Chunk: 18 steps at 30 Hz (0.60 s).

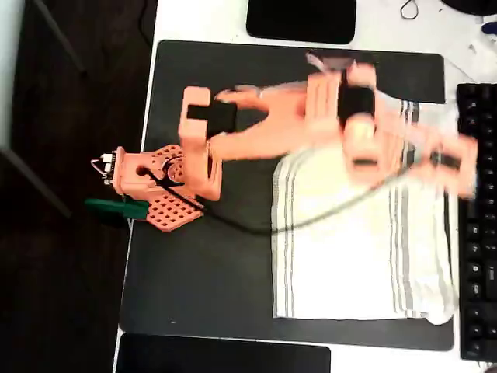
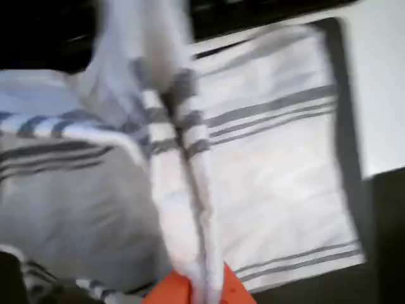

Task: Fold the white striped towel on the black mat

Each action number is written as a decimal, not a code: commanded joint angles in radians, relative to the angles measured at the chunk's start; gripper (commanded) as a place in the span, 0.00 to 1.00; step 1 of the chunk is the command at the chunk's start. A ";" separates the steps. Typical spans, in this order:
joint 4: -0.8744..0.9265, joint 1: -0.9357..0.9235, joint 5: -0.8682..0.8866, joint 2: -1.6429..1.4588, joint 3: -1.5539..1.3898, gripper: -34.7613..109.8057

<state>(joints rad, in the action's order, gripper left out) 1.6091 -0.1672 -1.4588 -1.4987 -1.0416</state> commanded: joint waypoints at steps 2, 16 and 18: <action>-0.094 -0.202 -0.109 0.003 -0.052 0.24; -0.566 -0.367 -0.262 0.173 -0.413 0.29; -0.561 -0.360 -0.267 0.152 -0.414 0.32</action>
<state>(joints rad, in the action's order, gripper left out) 1.0630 -0.5323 -1.7150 -1.3177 -1.4573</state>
